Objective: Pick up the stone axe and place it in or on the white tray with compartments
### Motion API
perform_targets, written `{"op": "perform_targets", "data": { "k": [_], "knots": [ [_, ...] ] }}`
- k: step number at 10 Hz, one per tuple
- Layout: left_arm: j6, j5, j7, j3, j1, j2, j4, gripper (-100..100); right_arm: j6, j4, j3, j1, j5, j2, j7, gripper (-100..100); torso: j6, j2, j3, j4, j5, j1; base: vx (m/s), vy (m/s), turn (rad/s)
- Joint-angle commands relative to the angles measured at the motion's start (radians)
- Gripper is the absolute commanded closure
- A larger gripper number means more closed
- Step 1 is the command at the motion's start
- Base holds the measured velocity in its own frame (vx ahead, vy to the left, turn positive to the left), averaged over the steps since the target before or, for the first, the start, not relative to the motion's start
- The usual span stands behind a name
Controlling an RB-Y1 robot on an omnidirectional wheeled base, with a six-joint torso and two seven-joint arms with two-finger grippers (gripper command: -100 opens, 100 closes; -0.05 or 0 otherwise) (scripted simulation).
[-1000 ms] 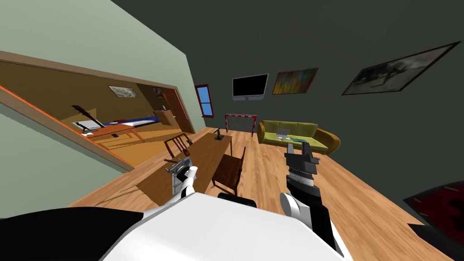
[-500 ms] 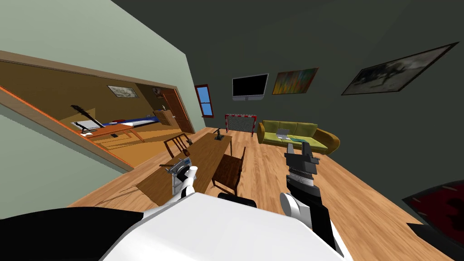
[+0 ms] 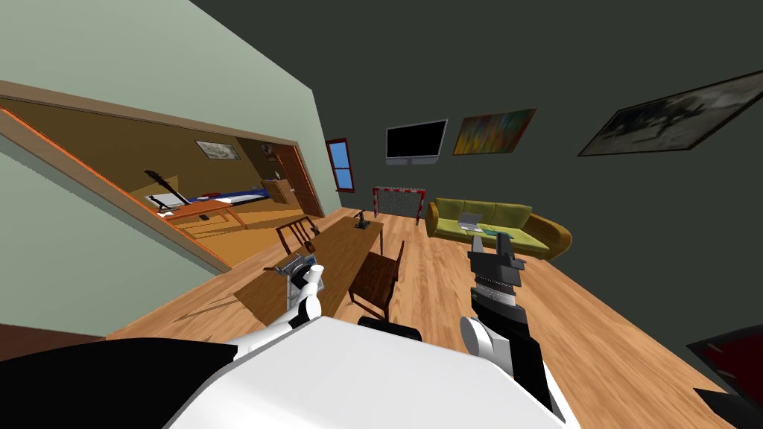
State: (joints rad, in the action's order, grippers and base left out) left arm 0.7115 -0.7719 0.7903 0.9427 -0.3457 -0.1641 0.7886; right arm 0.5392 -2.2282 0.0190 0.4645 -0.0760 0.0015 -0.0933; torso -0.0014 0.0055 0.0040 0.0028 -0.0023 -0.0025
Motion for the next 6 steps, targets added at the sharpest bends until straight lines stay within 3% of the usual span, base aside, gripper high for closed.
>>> {"op": "perform_targets", "data": {
  "k": [1,3,4,5,6],
  "knots": [
    [-0.03,-0.006,-0.033,0.008,-0.018,-0.004,0.018,-100,0.0,0.0,0.0,0.0,0.0,0.0,0.0,0,0.0,0.0,0.0,0.0,0.0,0.0,-0.024,-0.063,0.081],
    [-0.071,-0.016,-0.078,0.02,-0.058,-0.03,0.021,-100,0.0,0.0,0.0,0.0,0.0,0.0,0.0,0,0.0,-0.001,0.0,0.0,0.0,0.001,-0.017,-0.07,0.096],
    [-0.057,-0.013,-0.055,0.015,-0.045,-0.033,0.008,-100,0.0,0.0,0.0,0.0,0.0,0.0,0.0,0,0.0,-0.001,0.0,0.0,0.0,0.0,-0.009,-0.032,0.015],
    [-0.062,-0.013,-0.059,0.015,-0.046,-0.034,0.01,0,0.0,0.0,0.0,0.0,0.0,0.0,0.0,0,0.0,-0.001,-0.001,0.0,0.001,0.002,-0.001,-0.006,-0.002],
    [-0.062,-0.013,-0.059,0.015,-0.046,-0.034,0.01,0,0.0,0.0,0.0,0.0,0.0,0.0,0.0,0,0.0,-0.001,-0.001,0.0,0.001,0.004,0.0,0.0,0.0]
  ]
}}
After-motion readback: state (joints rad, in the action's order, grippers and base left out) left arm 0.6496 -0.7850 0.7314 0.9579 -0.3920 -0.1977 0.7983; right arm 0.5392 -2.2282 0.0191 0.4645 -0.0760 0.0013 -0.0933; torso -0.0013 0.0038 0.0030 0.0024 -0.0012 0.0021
